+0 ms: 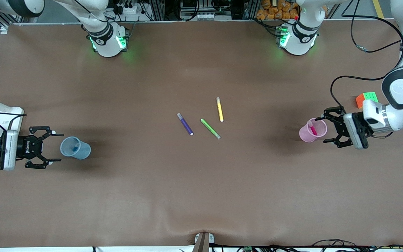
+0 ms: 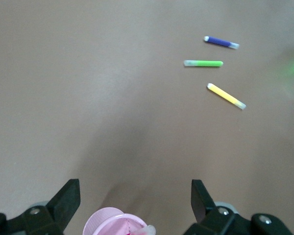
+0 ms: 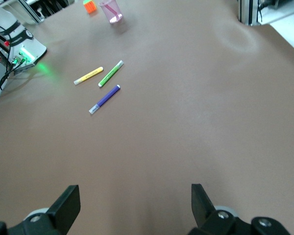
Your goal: Place pink and blue markers in matching cups
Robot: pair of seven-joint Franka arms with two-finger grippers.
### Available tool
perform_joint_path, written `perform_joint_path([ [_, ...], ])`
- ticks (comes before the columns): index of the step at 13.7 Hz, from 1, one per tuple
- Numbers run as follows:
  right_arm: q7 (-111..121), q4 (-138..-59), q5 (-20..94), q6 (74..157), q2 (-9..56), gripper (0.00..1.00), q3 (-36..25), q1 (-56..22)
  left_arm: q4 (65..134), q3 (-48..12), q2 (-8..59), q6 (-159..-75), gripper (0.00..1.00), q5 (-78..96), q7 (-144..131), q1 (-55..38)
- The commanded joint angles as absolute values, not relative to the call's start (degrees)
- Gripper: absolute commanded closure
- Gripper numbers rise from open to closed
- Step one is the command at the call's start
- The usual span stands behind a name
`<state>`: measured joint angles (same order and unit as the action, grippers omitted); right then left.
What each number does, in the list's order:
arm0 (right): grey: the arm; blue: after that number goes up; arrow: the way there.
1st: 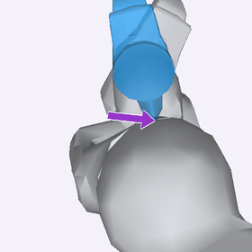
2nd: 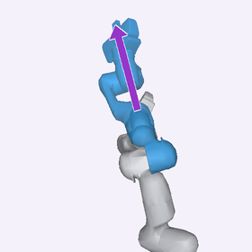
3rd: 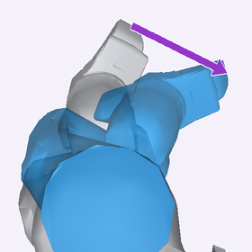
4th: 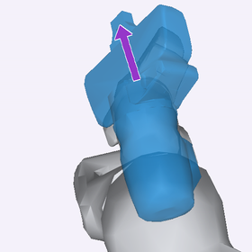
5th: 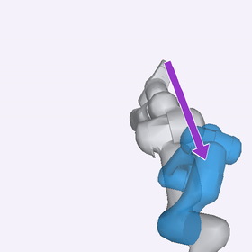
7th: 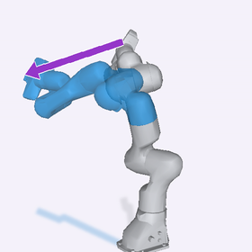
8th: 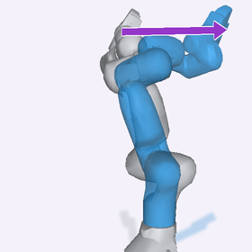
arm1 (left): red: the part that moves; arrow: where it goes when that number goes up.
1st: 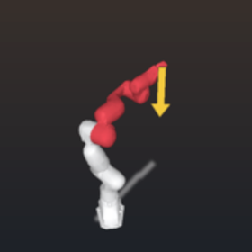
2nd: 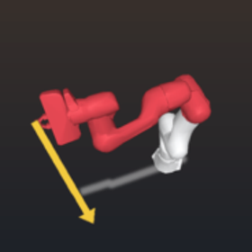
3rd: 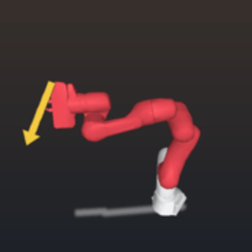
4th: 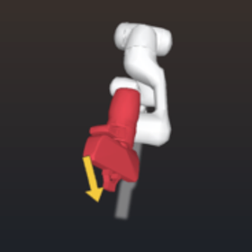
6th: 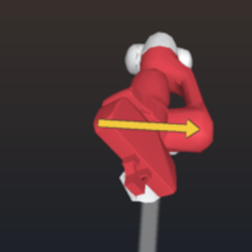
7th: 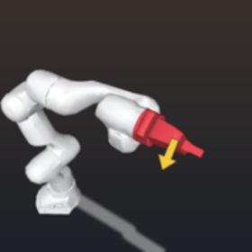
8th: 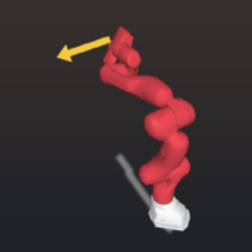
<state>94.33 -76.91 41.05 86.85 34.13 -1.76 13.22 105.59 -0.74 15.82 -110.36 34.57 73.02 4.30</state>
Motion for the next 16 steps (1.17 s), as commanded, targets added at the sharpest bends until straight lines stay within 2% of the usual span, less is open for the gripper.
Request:
perform_joint_path([
  [1,85.0,-77.6,36.0,86.5,28.5,0.0,-1.8,11.3,98.8,-0.6,16.5,-107.2,0.0,27.6,53.4,1.4],
  [4,75.1,-78.3,29.9,86.3,23.0,0.0,-1.8,9.3,91.2,-0.6,17.0,-102.8,0.0,19.4,33.5,-0.5],
  [8,65.3,-81.0,25.4,86.4,17.3,0.0,-1.8,6.0,90.8,-0.5,16.0,-102.7,0.0,15.7,16.2,-1.0],
  [11,59.0,-86.6,24.7,88.1,12.2,0.0,-1.9,4.9,88.4,0.1,15.6,-102.5,0.0,12.5,7.4,-0.4],
  [16,45.7,-96.6,19.3,95.1,3.8,0.0,-1.8,2.6,83.4,-0.2,14.8,-96.8,0.0,3.9,0.2,-1.0],
])
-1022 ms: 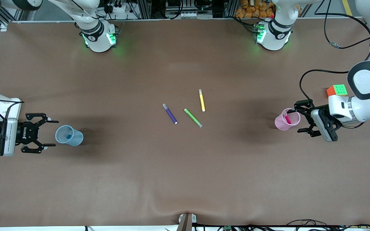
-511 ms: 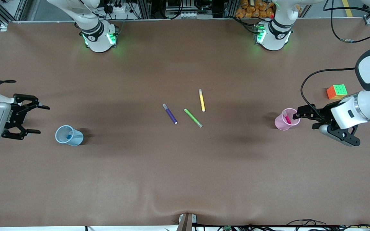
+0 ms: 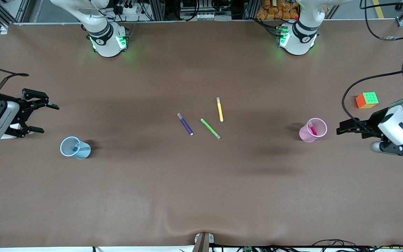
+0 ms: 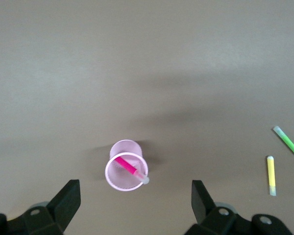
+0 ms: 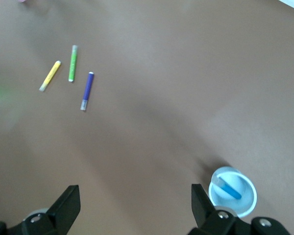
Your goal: Place pink and blue markers in matching cups
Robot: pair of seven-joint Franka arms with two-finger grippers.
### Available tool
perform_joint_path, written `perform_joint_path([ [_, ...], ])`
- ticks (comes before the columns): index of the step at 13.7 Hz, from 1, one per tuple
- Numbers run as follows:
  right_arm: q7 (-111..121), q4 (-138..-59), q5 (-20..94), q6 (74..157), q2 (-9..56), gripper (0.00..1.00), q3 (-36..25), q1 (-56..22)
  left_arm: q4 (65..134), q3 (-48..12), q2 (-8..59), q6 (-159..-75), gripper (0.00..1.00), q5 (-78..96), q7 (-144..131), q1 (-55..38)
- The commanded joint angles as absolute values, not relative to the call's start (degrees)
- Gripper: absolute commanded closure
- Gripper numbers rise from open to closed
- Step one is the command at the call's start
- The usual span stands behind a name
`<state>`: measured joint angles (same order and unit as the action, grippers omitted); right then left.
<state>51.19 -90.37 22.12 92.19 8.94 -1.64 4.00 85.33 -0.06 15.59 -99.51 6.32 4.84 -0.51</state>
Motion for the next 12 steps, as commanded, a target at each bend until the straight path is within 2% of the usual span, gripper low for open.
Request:
perform_joint_path([
  [1,42.0,-96.9,18.2,95.0,3.6,0.0,-1.8,2.4,83.4,-0.4,13.6,-96.7,0.0,3.3,-5.8,-1.1],
  [4,31.3,-96.8,15.0,95.0,3.1,0.0,-1.7,2.2,83.4,-1.2,12.1,-94.8,0.0,-0.4,-13.4,-2.3],
  [7,19.3,-96.4,7.0,95.3,1.1,0.0,-1.2,0.8,83.5,-1.2,12.0,-93.1,0.0,-0.4,-13.9,-2.3],
  [12,11.6,-96.6,5.0,94.1,-1.7,0.0,-1.8,1.4,83.7,-1.2,9.6,-91.2,0.0,-0.4,-13.8,-1.9],
])
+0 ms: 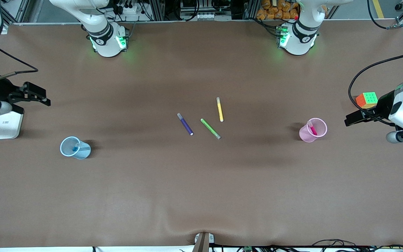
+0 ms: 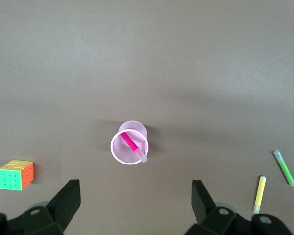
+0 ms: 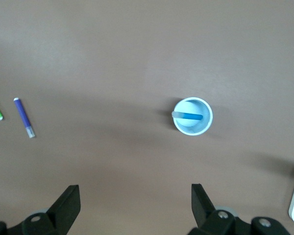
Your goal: Place pink and blue markers in matching cups
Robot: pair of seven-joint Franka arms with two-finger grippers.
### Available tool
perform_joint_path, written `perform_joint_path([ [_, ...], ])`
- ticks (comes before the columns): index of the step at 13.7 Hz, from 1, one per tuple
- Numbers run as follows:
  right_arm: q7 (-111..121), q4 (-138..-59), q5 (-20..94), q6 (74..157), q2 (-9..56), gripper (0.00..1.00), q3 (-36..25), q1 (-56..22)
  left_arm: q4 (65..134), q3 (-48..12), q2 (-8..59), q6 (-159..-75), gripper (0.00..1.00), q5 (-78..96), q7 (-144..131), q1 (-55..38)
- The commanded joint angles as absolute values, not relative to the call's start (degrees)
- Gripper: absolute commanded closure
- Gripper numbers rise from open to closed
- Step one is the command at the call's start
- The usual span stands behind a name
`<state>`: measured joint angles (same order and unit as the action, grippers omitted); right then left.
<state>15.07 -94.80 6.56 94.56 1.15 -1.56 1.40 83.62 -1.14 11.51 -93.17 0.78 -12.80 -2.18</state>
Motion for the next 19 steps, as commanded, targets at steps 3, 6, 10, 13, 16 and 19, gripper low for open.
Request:
perform_joint_path([
  [3,5.8,-96.7,2.6,90.2,-4.0,0.0,-1.6,1.1,84.6,-1.3,5.8,-88.3,0.0,-0.4,-13.8,-1.8],
  [6,1.5,-96.3,0.6,86.8,-5.2,0.0,-1.5,0.7,90.8,-0.9,-0.1,-88.6,0.0,-0.1,-12.9,-1.8],
  [10,1.2,-96.3,0.2,85.8,-5.5,0.0,-1.8,1.1,93.7,-1.1,-3.9,-87.9,0.0,-0.2,-12.7,-1.5],
  [13,1.3,-96.2,0.2,86.5,-5.5,0.0,-2.0,1.4,93.3,-1.1,-4.0,-86.4,0.0,-0.2,-12.7,-1.5],
  [16,1.2,-95.3,0.2,86.6,-5.4,0.0,-1.8,1.1,92.7,-0.9,-4.3,-85.7,0.0,-0.2,-12.2,-1.5],
  [19,1.4,-93.3,0.5,86.6,-4.9,0.0,-1.9,1.5,92.4,-0.9,-4.3,-85.0,0.0,-0.3,-12.3,-1.5],
])
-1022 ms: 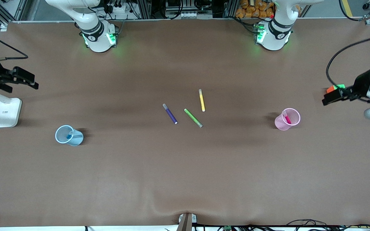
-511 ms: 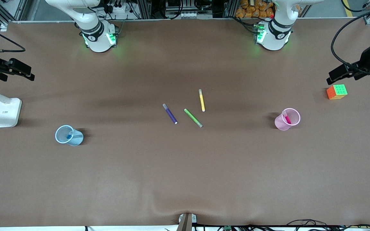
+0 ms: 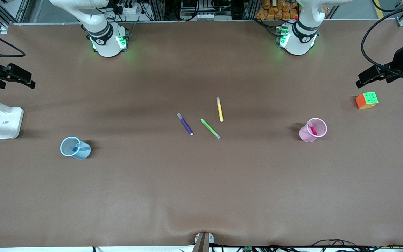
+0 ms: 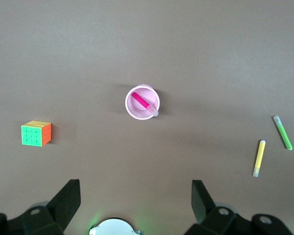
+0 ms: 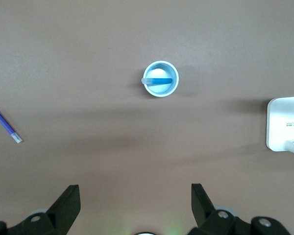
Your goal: Place pink and blue markers in matching cups
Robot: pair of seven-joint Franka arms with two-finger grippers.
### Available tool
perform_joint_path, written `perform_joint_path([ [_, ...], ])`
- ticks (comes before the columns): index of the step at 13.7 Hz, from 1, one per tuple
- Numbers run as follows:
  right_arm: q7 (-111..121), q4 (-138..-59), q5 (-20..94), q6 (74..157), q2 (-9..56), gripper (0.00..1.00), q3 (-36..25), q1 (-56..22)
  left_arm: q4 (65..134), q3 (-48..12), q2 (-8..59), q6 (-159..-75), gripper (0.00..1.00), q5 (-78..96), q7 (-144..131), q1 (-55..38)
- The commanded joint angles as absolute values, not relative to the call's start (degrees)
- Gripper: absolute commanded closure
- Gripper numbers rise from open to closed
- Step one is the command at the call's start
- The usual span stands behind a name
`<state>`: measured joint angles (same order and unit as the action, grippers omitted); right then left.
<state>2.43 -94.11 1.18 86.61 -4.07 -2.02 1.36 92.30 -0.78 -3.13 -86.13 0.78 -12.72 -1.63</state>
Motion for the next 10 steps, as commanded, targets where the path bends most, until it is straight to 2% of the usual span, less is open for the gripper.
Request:
perform_joint_path([
  [1,1.5,-92.8,0.7,86.7,-4.8,0.0,-1.9,1.5,92.4,-0.7,-4.3,-84.8,0.0,-0.3,-12.2,-1.5],
  [10,1.1,-92.4,1.1,86.8,-4.2,0.0,-2.0,1.6,92.5,-0.9,-5.8,-83.8,0.0,-0.3,-10.1,-1.5],
])
